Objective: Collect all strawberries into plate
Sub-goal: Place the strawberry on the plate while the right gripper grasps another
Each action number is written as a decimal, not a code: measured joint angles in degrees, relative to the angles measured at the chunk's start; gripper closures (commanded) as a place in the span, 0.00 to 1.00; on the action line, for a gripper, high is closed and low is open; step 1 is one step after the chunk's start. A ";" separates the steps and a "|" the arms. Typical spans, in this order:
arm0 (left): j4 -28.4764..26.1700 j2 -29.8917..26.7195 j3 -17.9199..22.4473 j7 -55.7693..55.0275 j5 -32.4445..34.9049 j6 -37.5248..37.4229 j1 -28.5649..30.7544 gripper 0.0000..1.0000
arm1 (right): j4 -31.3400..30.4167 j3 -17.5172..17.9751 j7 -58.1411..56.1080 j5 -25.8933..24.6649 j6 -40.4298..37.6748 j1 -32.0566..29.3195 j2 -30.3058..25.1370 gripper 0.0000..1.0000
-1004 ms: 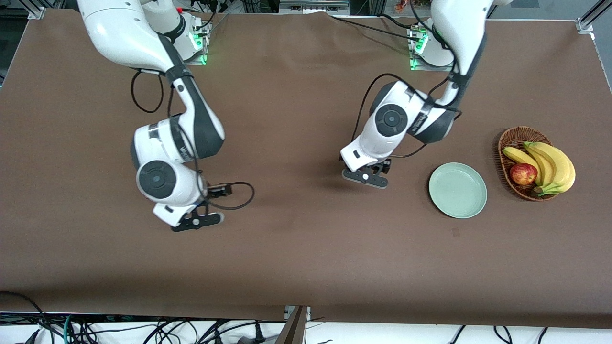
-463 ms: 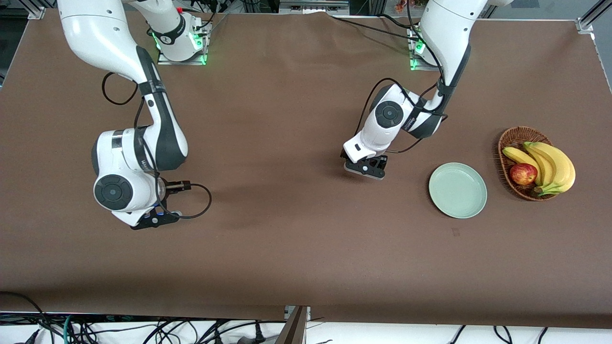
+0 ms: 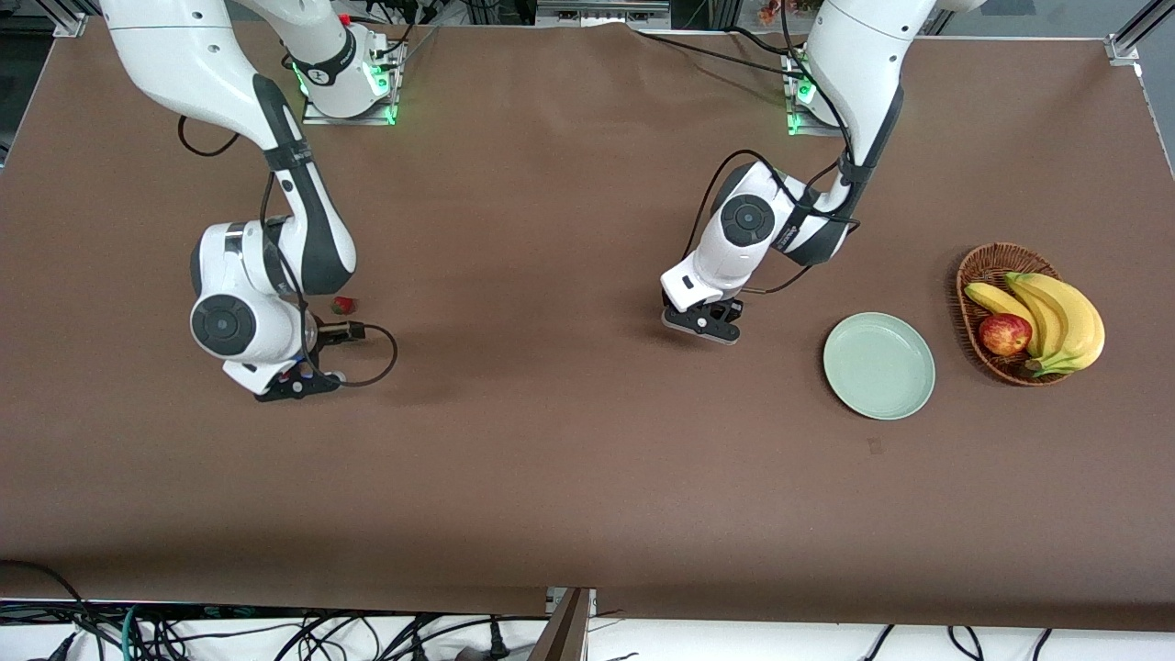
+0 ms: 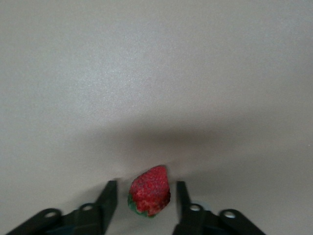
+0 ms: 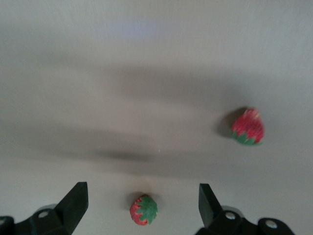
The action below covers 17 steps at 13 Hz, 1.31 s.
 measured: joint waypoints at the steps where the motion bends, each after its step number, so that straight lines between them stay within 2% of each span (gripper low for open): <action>1: 0.09 -0.01 0.12 1.48 0.01 0.21 0.04 0.94 | -2.83 0.01 0.00 1.02 1.43 0.01 -1.06 0.00; 5: 0.80 -1.09 0.99 9.20 0.02 -1.76 3.23 0.95 | -10.55 0.03 0.00 4.34 7.09 0.02 -3.08 0.00; 8: 4.42 -4.52 1.24 15.86 0.06 -14.66 7.99 0.94 | -14.46 0.03 0.00 4.42 10.30 0.02 -3.60 0.02; 10: 8.60 -6.01 1.56 24.30 0.10 -24.17 11.95 0.94 | -15.13 0.02 0.00 4.44 10.48 0.02 -3.88 0.20; 12: 11.91 -6.23 1.82 34.90 0.15 -29.11 17.38 0.93 | -15.23 0.02 0.00 4.46 10.48 0.02 -4.01 0.49; 16: 13.30 -2.89 2.14 54.30 0.18 -29.70 28.55 0.87 | -15.36 0.01 0.00 4.47 10.48 0.02 -4.01 0.88; 17: 13.90 -0.89 2.15 57.77 0.19 -29.41 30.55 0.87 | -15.37 0.01 0.00 4.47 10.46 0.02 -4.05 0.91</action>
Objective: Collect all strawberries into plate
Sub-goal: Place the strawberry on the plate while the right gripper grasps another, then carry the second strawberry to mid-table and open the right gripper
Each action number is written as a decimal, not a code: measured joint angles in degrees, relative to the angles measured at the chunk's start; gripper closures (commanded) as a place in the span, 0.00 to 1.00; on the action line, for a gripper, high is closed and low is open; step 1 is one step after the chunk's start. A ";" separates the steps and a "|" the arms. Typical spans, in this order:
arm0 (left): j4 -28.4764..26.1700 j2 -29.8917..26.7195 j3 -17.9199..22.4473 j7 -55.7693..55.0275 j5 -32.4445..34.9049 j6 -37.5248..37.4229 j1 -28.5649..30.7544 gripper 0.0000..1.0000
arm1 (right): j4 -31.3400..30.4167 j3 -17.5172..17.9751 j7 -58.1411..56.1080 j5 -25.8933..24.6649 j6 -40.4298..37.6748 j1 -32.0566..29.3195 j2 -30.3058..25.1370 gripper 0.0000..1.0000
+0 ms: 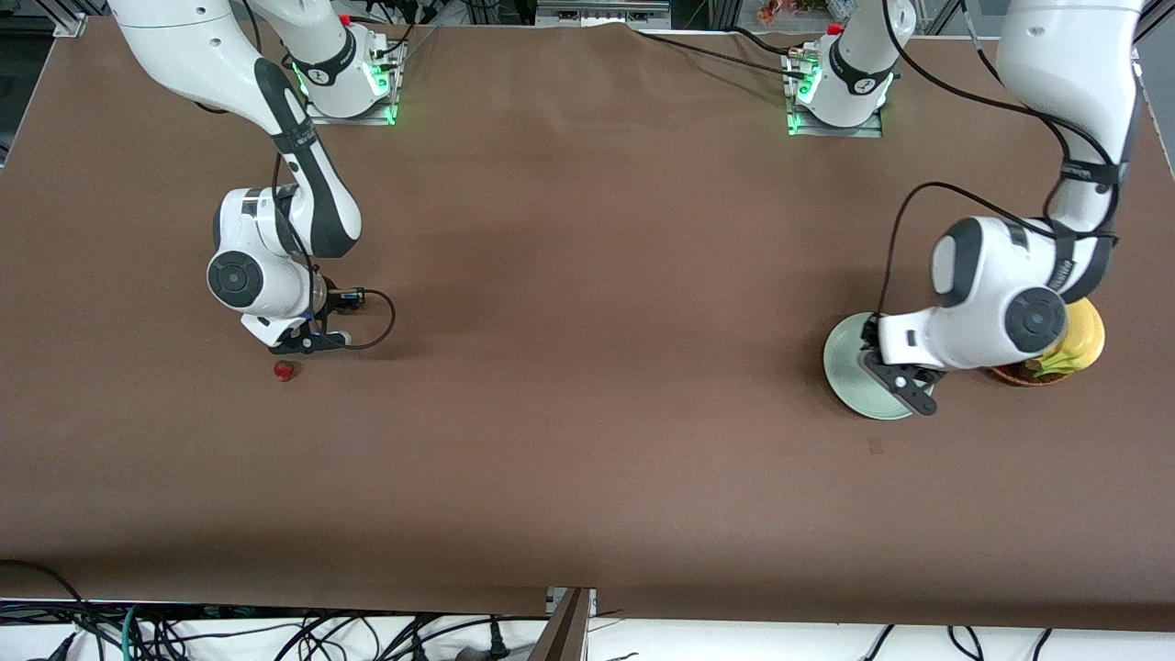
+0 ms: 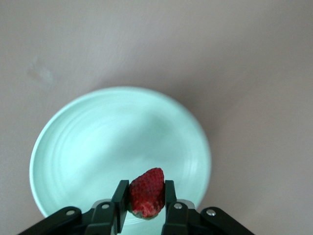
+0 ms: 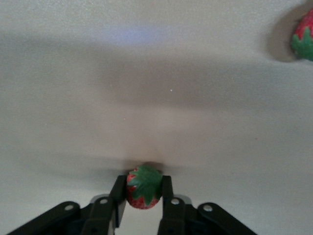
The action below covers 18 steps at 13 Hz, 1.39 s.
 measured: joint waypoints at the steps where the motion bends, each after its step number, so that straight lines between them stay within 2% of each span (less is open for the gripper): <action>1: 0.66 2.14 -0.03 2.76 0.00 0.81 1.79 0.85 | -0.01 0.00 0.00 0.00 0.00 -0.01 0.00 0.91; 2: 1.26 4.05 -0.09 4.97 0.00 1.60 3.27 0.68 | -0.01 0.00 0.00 0.01 0.01 -0.01 -0.02 0.91; 3: 1.80 5.44 -0.19 6.25 0.00 2.07 4.14 0.01 | 0.06 0.00 0.01 0.05 0.06 -0.01 -0.03 0.91; 6: 2.92 6.29 -0.88 7.02 0.00 2.07 4.42 0.00 | 3.18 1.14 0.10 2.92 0.72 0.18 -0.03 0.91; 10: 4.69 4.23 -1.28 7.78 0.00 0.54 4.39 0.00 | 12.92 8.25 6.51 12.54 0.72 0.81 3.14 0.91; 14: 10.94 0.38 -2.35 2.45 -0.04 -12.49 3.60 0.00 | 26.38 18.55 29.00 14.56 1.08 2.48 11.78 0.89; 16: 14.61 -0.12 -2.92 -4.88 -0.04 -18.58 1.81 0.00 | 34.14 20.06 39.06 14.56 2.33 7.74 16.76 0.89; 18: 18.08 -0.33 -3.13 -14.37 -0.03 -23.53 -1.42 0.00 | 40.74 20.09 43.32 14.56 6.43 13.07 21.31 0.89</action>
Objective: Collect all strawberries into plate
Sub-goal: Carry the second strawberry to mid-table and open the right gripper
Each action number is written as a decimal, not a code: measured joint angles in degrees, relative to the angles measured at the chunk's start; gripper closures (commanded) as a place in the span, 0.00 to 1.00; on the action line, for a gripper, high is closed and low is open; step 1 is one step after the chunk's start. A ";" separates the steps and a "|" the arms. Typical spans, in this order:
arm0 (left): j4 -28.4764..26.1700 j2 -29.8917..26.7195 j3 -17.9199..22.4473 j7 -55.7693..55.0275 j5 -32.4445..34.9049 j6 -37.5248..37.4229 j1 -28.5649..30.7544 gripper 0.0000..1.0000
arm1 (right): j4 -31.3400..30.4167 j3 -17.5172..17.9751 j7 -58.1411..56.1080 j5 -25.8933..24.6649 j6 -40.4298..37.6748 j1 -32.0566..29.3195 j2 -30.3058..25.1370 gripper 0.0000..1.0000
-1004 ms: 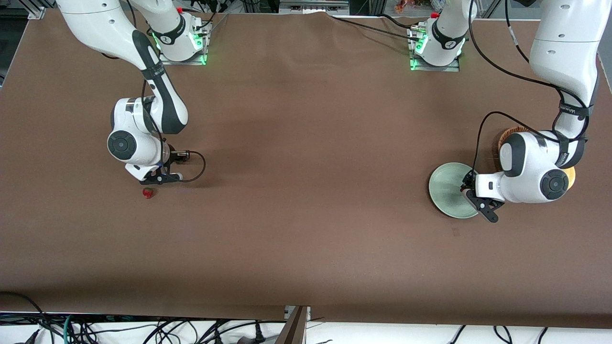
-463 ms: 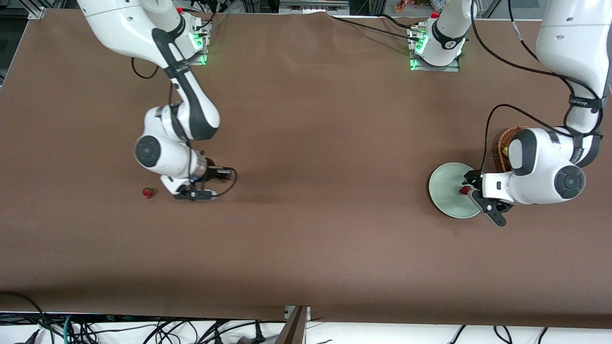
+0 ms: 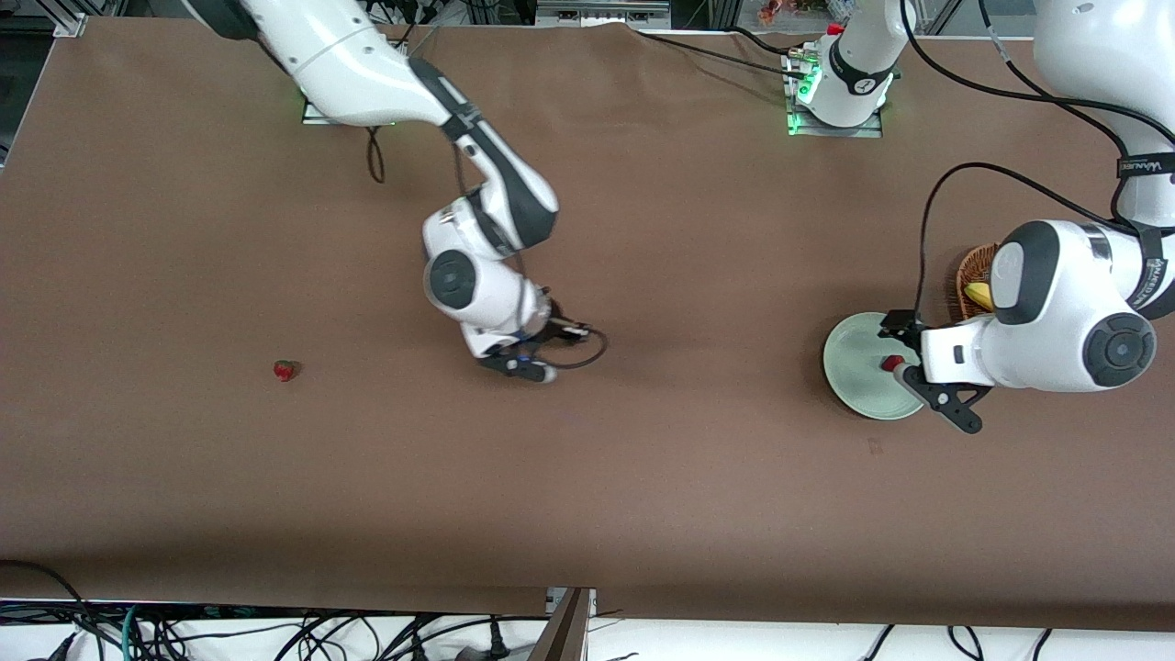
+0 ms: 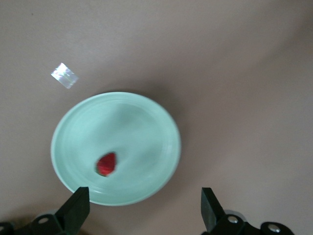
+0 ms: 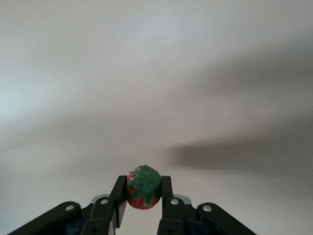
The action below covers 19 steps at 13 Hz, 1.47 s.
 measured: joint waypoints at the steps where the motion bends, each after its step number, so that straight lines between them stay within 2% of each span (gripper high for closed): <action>1: 1.81 -0.19 -0.01 -4.89 0.00 -2.11 -1.74 0.00 | 2.14 0.01 0.51 0.00 3.41 2.09 2.04 0.89; 5: 7.33 -3.56 -0.02 -21.33 0.04 -6.44 -5.24 0.00 | 6.85 0.01 1.65 0.00 16.99 9.08 9.18 0.89; 7: 7.91 -5.86 0.03 -23.97 1.24 -6.89 -5.27 0.00 | 9.47 0.00 3.69 0.00 19.94 11.48 12.01 0.77; 8: 8.01 -6.77 0.06 -24.31 1.69 -7.12 -5.27 0.00 | 10.69 -0.01 4.91 0.00 20.35 12.21 12.90 0.49; 9: 8.03 -7.42 0.05 -24.57 1.82 -7.42 -5.36 0.00 | 11.62 -0.01 5.89 0.01 20.41 12.58 13.40 0.01; 12: 7.74 -7.32 -0.40 -26.58 1.82 -7.93 -6.93 0.00 | 12.69 -0.34 6.07 -0.03 20.41 12.82 13.61 0.00; 15: 6.94 -3.92 -0.72 -30.42 1.82 -6.20 -9.77 0.00 | 14.19 -2.92 5.60 -2.45 17.95 12.64 13.14 0.00; 17: 6.08 -1.18 -0.78 -30.74 1.82 -3.09 -10.36 0.00 | 15.20 -4.53 3.80 -5.04 10.26 10.76 11.54 0.00; 19: 3.48 0.22 -0.93 -30.69 1.81 0.80 -10.30 0.00 | 15.71 -4.86 -3.86 -5.50 0.47 6.44 8.28 0.00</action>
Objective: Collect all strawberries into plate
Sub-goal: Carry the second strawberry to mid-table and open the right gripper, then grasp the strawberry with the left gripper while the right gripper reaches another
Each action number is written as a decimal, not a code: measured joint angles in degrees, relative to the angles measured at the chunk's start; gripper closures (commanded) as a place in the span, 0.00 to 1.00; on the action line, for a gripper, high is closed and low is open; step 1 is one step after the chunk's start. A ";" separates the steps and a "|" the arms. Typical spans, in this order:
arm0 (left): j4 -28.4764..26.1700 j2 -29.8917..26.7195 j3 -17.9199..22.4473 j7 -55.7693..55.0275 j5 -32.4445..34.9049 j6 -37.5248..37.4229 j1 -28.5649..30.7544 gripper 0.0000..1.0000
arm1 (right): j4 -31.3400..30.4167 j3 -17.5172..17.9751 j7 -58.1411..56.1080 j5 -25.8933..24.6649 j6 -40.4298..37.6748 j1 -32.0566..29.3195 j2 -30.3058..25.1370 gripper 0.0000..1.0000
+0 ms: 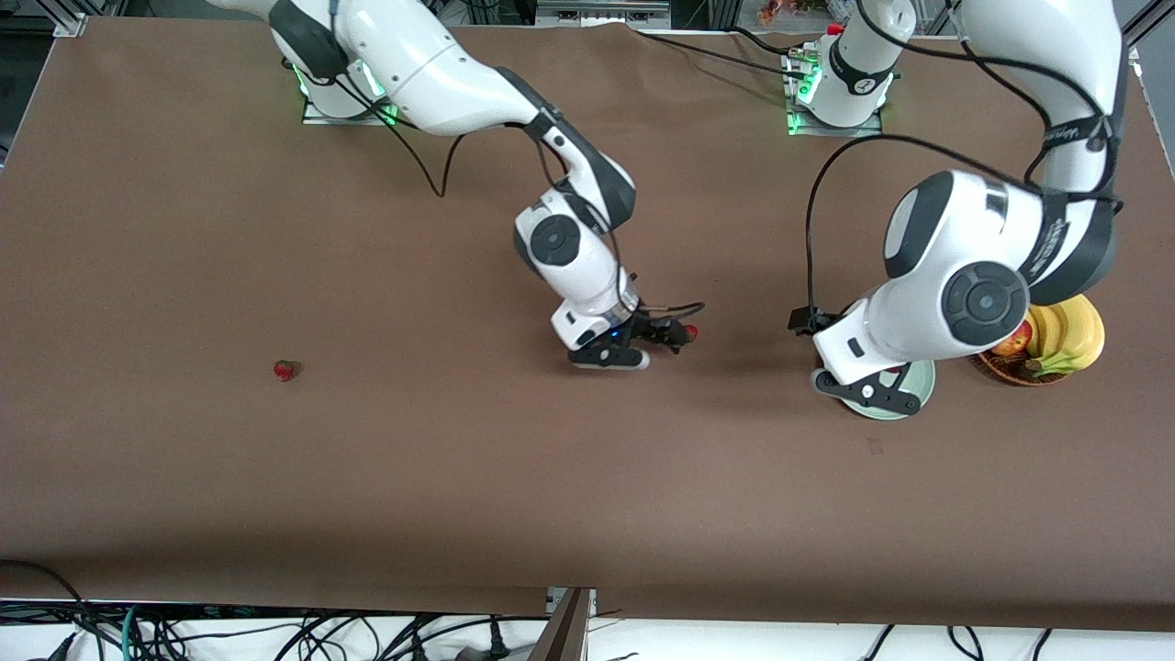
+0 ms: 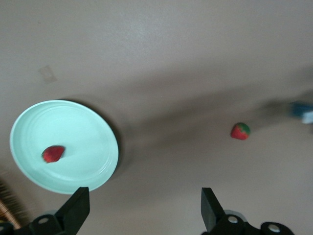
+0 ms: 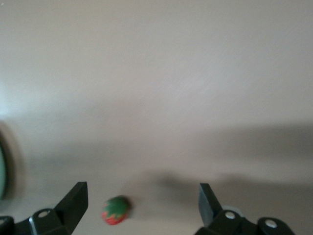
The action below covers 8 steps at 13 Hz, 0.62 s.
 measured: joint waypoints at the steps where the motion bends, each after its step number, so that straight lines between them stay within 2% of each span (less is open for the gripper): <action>1: -1.91 0.10 -0.63 0.00 -0.01 2.28 0.10 0.00 | 0.06 -0.12 -4.90 0.00 -5.57 -2.72 -1.99 0.00; 5: -10.72 0.23 -3.77 -0.33 -3.35 13.91 -1.02 0.00 | 0.04 -0.37 -19.55 -0.14 -26.52 -14.55 -8.00 0.00; 8: -19.09 0.47 -5.49 -3.95 -3.46 25.96 -3.79 0.00 | -0.02 -0.50 -28.23 -0.86 -35.12 -21.92 -8.54 0.00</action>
